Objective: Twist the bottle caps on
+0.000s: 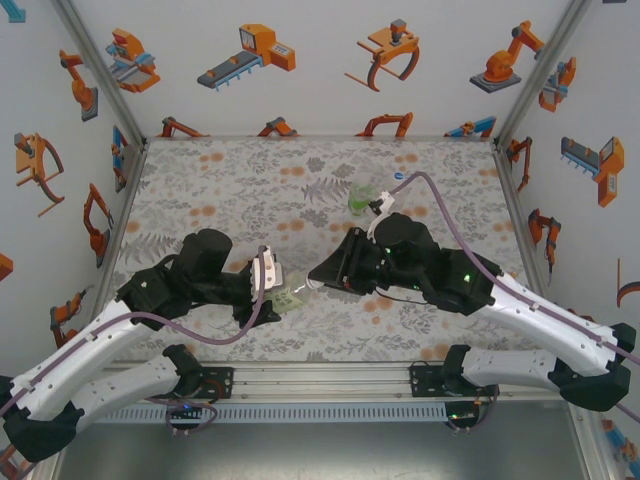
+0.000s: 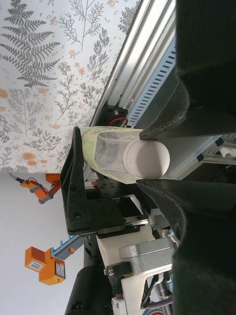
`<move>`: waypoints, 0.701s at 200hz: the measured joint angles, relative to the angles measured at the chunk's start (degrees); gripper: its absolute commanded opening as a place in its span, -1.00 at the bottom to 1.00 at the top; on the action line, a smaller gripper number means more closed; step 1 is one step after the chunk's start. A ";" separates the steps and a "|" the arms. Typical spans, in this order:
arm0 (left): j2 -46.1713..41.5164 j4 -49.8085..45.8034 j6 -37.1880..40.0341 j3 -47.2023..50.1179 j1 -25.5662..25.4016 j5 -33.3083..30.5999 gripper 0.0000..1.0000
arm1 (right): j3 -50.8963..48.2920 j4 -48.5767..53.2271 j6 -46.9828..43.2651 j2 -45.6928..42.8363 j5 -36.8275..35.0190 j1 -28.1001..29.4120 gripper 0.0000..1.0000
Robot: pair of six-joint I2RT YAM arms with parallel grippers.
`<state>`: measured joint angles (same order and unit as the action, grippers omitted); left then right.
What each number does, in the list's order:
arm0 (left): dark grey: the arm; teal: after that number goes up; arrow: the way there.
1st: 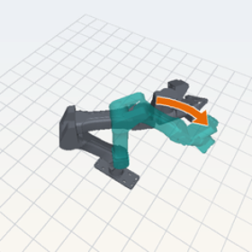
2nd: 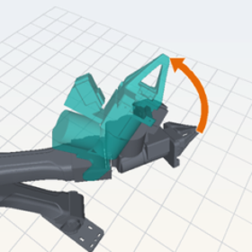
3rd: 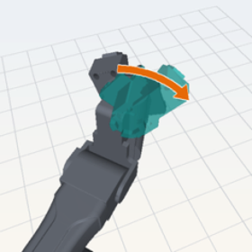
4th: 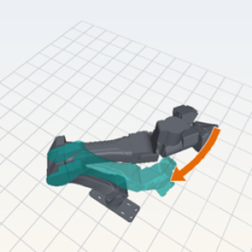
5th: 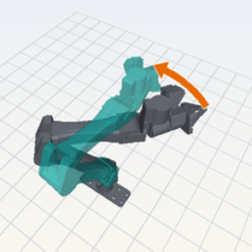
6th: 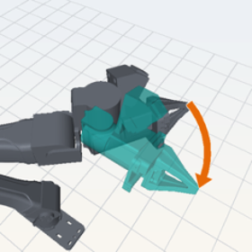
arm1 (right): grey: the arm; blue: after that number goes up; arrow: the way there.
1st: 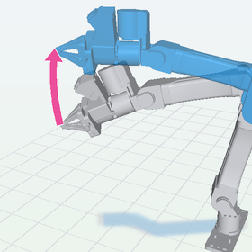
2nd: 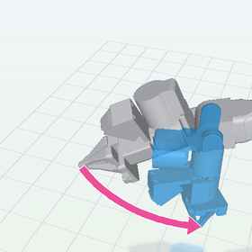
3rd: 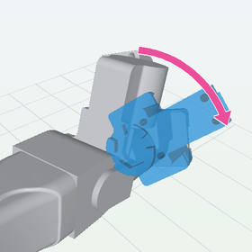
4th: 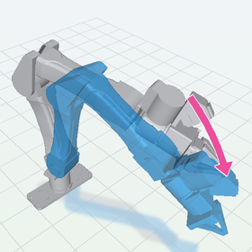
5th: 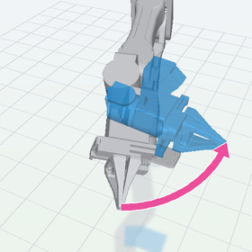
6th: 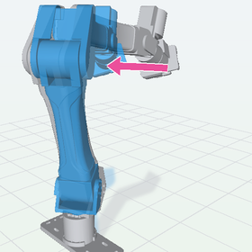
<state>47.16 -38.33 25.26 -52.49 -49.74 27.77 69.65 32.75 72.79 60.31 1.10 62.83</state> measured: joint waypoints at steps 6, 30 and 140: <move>-0.02 0.17 0.00 0.00 0.00 -0.04 -1.00 | 0.09 0.00 -0.68 -0.02 -0.15 0.00 -0.21; -0.37 1.88 0.09 0.00 -0.26 1.57 -1.00 | 0.28 -1.38 -5.86 -0.50 -1.25 0.04 0.07; -2.84 2.62 0.09 -0.02 -0.48 6.01 -1.00 | 8.37 -4.48 -56.96 -2.05 6.95 0.04 0.18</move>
<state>44.31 -35.70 25.34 -52.51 -50.22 33.78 78.02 28.27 15.84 58.26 8.05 62.87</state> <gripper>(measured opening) 0.592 0.601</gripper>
